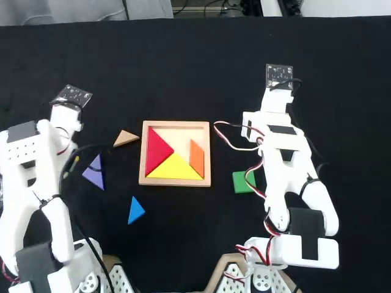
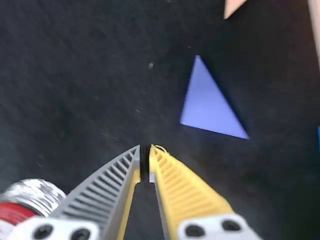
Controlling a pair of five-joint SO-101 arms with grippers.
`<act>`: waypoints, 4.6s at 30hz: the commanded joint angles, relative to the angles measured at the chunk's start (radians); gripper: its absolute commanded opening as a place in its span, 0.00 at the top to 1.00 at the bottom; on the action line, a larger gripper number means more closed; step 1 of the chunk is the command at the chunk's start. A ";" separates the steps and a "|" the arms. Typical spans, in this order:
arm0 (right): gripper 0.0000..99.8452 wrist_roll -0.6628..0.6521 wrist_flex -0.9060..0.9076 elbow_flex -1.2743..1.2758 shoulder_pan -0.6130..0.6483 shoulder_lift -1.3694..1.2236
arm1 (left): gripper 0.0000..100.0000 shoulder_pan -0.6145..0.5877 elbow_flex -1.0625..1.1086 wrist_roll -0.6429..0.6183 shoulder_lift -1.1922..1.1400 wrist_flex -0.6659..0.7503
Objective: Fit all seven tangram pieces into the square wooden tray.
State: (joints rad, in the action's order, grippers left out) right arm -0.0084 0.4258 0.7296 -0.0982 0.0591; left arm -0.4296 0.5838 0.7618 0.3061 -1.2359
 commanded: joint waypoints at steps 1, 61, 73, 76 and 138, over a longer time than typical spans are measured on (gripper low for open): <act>0.99 -0.003 -0.018 -0.016 -0.014 0.045 | 0.95 -0.035 0.104 0.061 0.032 0.164; 0.99 -0.003 -0.020 -0.018 -0.012 0.045 | 0.96 0.483 0.134 -0.615 -0.270 0.253; 0.99 -0.005 -0.017 -0.021 -0.012 0.045 | 0.96 0.234 0.081 -0.476 -0.364 0.181; 0.99 -0.005 -0.017 -0.021 -0.012 0.045 | 0.96 0.154 0.076 -0.445 -0.364 0.186; 0.99 -0.006 -0.046 -0.058 0.008 -0.058 | 0.96 -0.053 0.111 -0.545 -0.245 0.647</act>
State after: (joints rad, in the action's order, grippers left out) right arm -0.0084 0.4012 0.7250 -0.0982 0.0008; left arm -0.4710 0.6697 0.2279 0.0545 -0.6498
